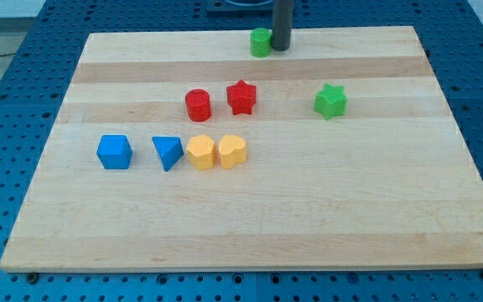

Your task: Place the green star bottom right to the green circle

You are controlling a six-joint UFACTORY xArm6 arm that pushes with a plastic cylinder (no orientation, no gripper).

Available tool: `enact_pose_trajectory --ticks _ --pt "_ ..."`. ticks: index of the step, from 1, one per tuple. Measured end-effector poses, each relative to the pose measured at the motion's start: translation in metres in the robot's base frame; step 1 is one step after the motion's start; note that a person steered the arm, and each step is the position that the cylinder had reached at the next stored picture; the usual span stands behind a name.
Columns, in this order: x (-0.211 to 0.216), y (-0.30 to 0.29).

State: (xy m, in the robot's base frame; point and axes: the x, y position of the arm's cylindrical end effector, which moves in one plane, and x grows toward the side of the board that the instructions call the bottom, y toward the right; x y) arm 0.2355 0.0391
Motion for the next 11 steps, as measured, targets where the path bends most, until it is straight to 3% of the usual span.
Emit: enact_pose_trajectory --ticks 1,3,4,5,6,7,10,11 --pt "0.000 -0.011" --pt "0.014 0.090" --pt "0.066 0.138" --pt "0.146 0.135" --pt "0.165 0.085" --pt "0.154 0.049" --pt "0.075 0.003" --pt "0.069 -0.002"
